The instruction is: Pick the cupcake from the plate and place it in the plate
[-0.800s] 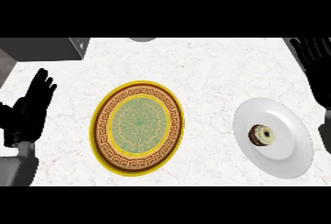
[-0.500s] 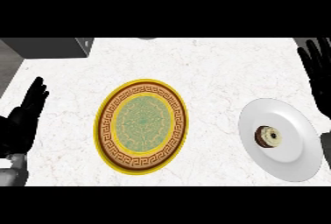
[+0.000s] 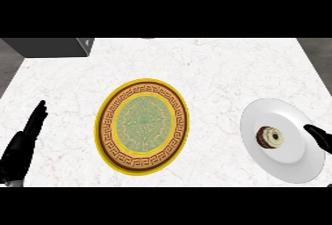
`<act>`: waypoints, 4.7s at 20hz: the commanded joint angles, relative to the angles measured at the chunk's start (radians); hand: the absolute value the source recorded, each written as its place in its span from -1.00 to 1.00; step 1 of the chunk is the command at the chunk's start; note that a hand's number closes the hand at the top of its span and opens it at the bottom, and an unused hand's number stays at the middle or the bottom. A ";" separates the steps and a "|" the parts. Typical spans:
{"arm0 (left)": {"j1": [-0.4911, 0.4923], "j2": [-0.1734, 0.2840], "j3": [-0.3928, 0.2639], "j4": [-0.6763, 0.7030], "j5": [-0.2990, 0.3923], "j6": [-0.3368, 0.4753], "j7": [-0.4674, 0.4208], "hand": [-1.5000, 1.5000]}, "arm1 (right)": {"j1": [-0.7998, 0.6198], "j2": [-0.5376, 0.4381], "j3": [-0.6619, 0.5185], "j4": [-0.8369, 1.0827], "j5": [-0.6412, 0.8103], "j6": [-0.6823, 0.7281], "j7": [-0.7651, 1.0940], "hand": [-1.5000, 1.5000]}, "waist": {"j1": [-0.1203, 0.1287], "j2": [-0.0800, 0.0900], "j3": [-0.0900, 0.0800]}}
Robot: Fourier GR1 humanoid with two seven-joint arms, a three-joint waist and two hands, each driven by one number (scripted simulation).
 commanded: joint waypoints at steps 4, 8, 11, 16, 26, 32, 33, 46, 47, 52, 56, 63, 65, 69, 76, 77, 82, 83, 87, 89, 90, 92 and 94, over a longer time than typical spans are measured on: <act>0.024 -0.036 0.018 0.067 -0.028 -0.013 -0.111 0.00 | 0.280 -0.020 -0.017 -0.199 -0.053 0.183 0.027 -1.00 | 0.008 0.004 -0.001; -0.003 -0.043 -0.009 0.027 -0.051 -0.003 -0.062 0.00 | 0.275 -0.169 0.036 -0.166 0.105 0.199 0.103 -1.00 | 0.020 0.008 -0.002; 0.033 -0.012 0.015 -0.007 -0.027 -0.035 -0.057 0.00 | 0.318 -0.297 0.002 -0.202 0.121 0.246 0.212 -1.00 | 0.025 0.006 -0.002; -0.020 -0.046 0.007 0.030 -0.061 -0.010 -0.037 0.00 | 0.296 -0.388 0.022 -0.201 0.155 0.293 0.366 -1.00 | 0.024 0.007 -0.001; 0.019 -0.023 0.068 0.020 -0.040 -0.078 -0.080 0.00 | 0.096 -0.454 0.142 0.014 0.247 0.454 0.503 -1.00 | 0.034 0.007 0.000; 0.006 -0.043 0.075 0.033 -0.059 -0.072 -0.073 0.00 | 0.019 -0.480 0.234 0.104 0.383 0.540 0.505 -1.00 | 0.033 0.008 0.000; -0.010 -0.065 0.026 0.022 -0.097 -0.064 -0.043 0.00 | -0.062 -0.512 0.209 0.263 0.383 0.609 0.444 -1.00 | 0.040 0.010 0.001; -0.001 -0.086 0.108 -0.029 -0.115 -0.138 0.000 0.00 | -0.179 -0.405 0.213 0.483 0.567 0.774 0.301 -1.00 | 0.029 0.007 0.000; 0.018 -0.112 0.116 0.040 -0.138 -0.110 -0.098 0.00 | -0.189 -0.338 0.259 0.444 0.599 0.728 0.363 -1.00 | 0.029 0.007 0.000; -0.025 -0.115 0.127 -0.002 -0.137 -0.151 -0.017 0.00 | -0.220 -0.248 0.276 0.505 0.677 0.691 0.356 -1.00 | 0.028 0.007 0.000; -0.017 -0.150 0.152 0.024 -0.175 -0.147 -0.040 0.00 | -0.168 -0.259 0.235 0.494 0.735 0.735 0.308 -1.00 | 0.026 0.006 0.000; -0.021 -0.154 0.198 0.055 -0.181 -0.199 -0.080 0.00 | -0.178 -0.208 0.210 0.496 0.778 0.748 0.300 -1.00 | 0.024 0.006 0.000; 0.004 -0.156 0.175 -0.069 -0.184 -0.197 0.017 0.00 | -0.190 -0.213 0.195 0.645 0.800 0.719 0.153 1.00 | 0.028 0.006 0.000; 0.025 -0.182 0.185 0.011 -0.201 -0.195 -0.091 0.00 | -0.271 -0.167 0.181 0.713 0.833 0.669 0.112 1.00 | 0.031 0.007 0.000; 0.030 -0.181 0.198 -0.095 -0.217 -0.205 0.007 0.00 | -0.116 -0.117 0.213 0.534 0.930 0.525 0.200 1.00 | 0.020 0.001 -0.001; 0.036 -0.192 0.195 -0.002 -0.224 -0.198 -0.072 0.00 | -0.120 -0.085 0.225 0.491 0.967 0.444 0.312 1.00 | 0.006 -0.002 -0.004; 0.053 -0.185 0.221 -0.013 -0.228 -0.174 -0.049 0.00 | 0.036 -0.116 0.236 0.433 1.176 0.192 0.509 1.00 | -0.058 -0.020 -0.014; 0.061 -0.186 0.223 -0.006 -0.223 -0.179 -0.056 0.00 | 0.046 -0.110 0.246 0.395 1.222 0.140 0.555 1.00 | -0.049 -0.017 -0.014; 0.074 -0.176 0.237 -0.035 -0.214 -0.182 -0.044 0.00 | 0.165 -0.049 0.288 0.221 1.371 -0.034 0.681 1.00 | -0.057 -0.021 -0.011; 0.075 -0.178 0.230 -0.024 -0.213 -0.191 -0.056 0.00 | 0.204 -0.034 0.319 0.078 1.449 -0.078 0.752 1.00 | -0.053 -0.017 -0.011; 0.077 -0.177 0.238 -0.042 -0.206 -0.189 -0.055 0.00 | 0.247 -0.010 0.339 0.029 1.492 -0.110 0.780 1.00 | -0.052 -0.019 -0.010; 0.075 -0.179 0.237 -0.020 -0.213 -0.185 -0.050 0.00 | 0.278 -0.011 0.366 -0.105 1.577 -0.130 0.834 1.00 | -0.057 -0.017 -0.012; 0.075 -0.184 0.228 -0.051 -0.218 -0.181 -0.041 0.00 | 0.313 -0.007 0.392 -0.215 1.692 -0.163 0.887 1.00 | -0.046 -0.016 -0.010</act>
